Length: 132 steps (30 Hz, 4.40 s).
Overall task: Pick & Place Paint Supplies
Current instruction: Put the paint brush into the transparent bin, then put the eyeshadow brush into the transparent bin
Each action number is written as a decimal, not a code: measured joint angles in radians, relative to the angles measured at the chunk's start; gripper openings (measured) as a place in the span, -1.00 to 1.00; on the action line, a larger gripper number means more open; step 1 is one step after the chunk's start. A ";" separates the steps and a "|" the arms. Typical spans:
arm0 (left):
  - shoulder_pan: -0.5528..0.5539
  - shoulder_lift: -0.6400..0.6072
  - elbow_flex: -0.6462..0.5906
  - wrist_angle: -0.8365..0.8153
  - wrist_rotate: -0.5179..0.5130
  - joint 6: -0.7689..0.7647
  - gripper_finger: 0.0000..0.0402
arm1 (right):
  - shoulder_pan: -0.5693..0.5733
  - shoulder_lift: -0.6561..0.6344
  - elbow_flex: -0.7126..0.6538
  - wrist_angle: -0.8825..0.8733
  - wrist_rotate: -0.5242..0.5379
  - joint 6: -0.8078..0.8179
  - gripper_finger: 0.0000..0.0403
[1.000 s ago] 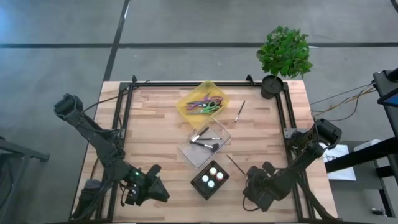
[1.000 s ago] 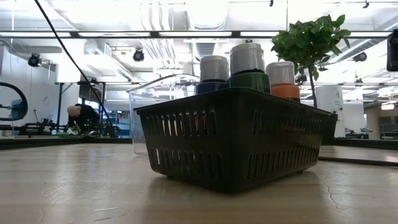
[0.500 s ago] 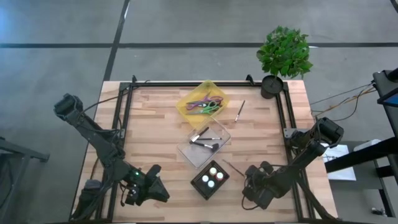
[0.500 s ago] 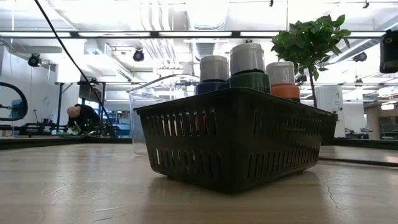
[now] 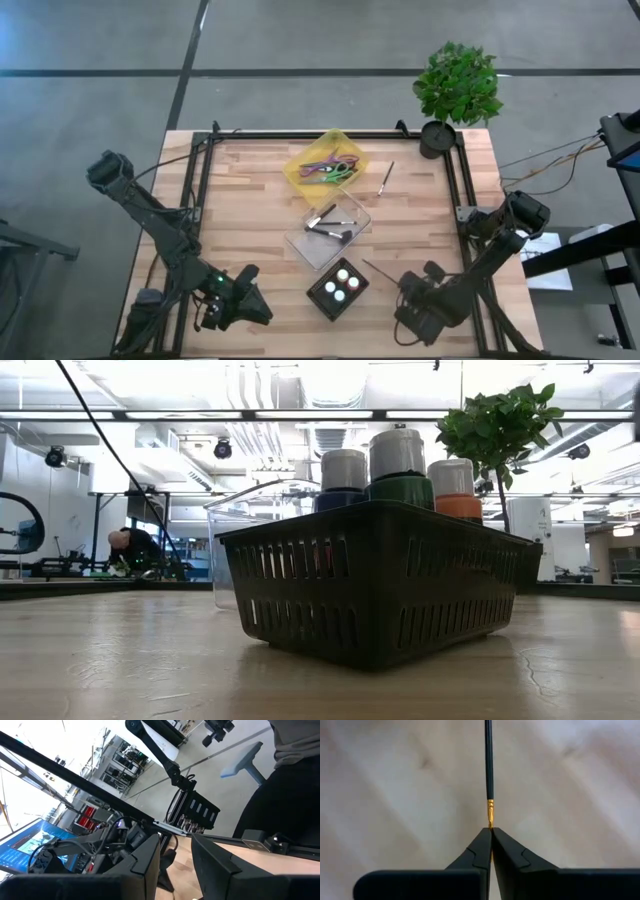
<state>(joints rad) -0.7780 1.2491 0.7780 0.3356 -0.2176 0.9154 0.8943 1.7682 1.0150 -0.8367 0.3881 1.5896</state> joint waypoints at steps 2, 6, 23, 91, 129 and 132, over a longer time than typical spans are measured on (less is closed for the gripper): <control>0.000 0.000 0.000 0.000 0.000 0.000 -0.41 | 0.006 0.001 0.016 -0.058 0.042 0.020 -0.96; 0.000 0.000 0.000 0.000 0.000 0.000 -0.41 | 0.025 0.000 0.048 -0.140 0.112 0.068 -0.96; 0.000 0.000 0.000 -0.005 0.000 0.000 -0.41 | -0.017 -0.033 0.086 -0.340 0.384 0.064 -0.96; -0.003 0.000 0.000 -0.049 0.000 0.000 -0.41 | -0.851 -0.354 -0.318 0.870 -0.243 -1.442 -0.96; -0.003 0.000 0.000 -0.051 0.000 -0.004 -0.41 | -0.809 -0.472 -0.325 0.965 -0.199 -1.436 -0.07; -0.003 0.000 0.000 -0.051 0.000 -0.007 -0.41 | -0.786 -0.539 -0.324 0.948 -0.123 -1.424 -0.07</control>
<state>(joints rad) -0.7811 1.2491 0.7782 0.2846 -0.2176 0.9085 0.1082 1.2294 0.6914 0.1110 0.2656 0.1653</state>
